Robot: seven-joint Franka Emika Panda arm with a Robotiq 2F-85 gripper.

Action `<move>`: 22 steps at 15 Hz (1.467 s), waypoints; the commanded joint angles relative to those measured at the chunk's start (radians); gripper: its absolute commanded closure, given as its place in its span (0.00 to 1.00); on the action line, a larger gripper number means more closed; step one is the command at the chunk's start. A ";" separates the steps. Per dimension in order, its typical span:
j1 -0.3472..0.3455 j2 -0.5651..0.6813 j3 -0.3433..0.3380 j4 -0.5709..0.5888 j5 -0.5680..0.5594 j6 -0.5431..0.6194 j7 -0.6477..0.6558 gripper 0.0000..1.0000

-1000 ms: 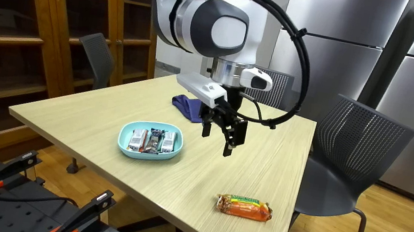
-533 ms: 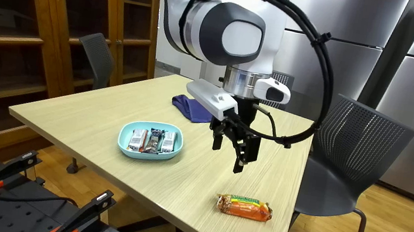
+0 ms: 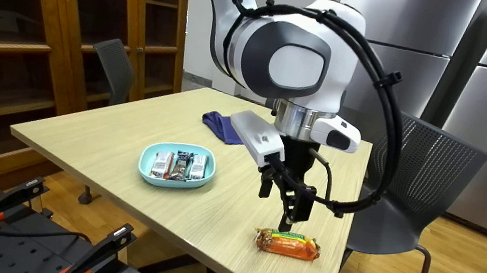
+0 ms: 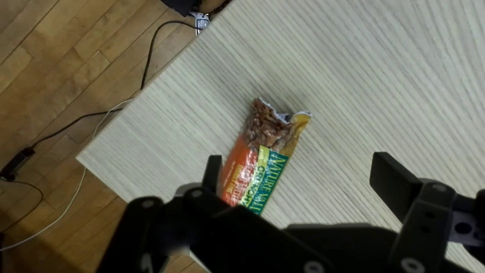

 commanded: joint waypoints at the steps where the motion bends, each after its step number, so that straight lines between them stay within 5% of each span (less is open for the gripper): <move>1: -0.042 0.035 0.025 0.042 0.061 -0.023 -0.007 0.00; 18: -0.080 0.209 0.031 0.183 0.098 -0.010 0.028 0.00; 20: -0.081 0.216 0.034 0.187 0.099 -0.002 0.025 0.26; 22: -0.080 0.223 0.035 0.192 0.099 0.001 0.025 0.42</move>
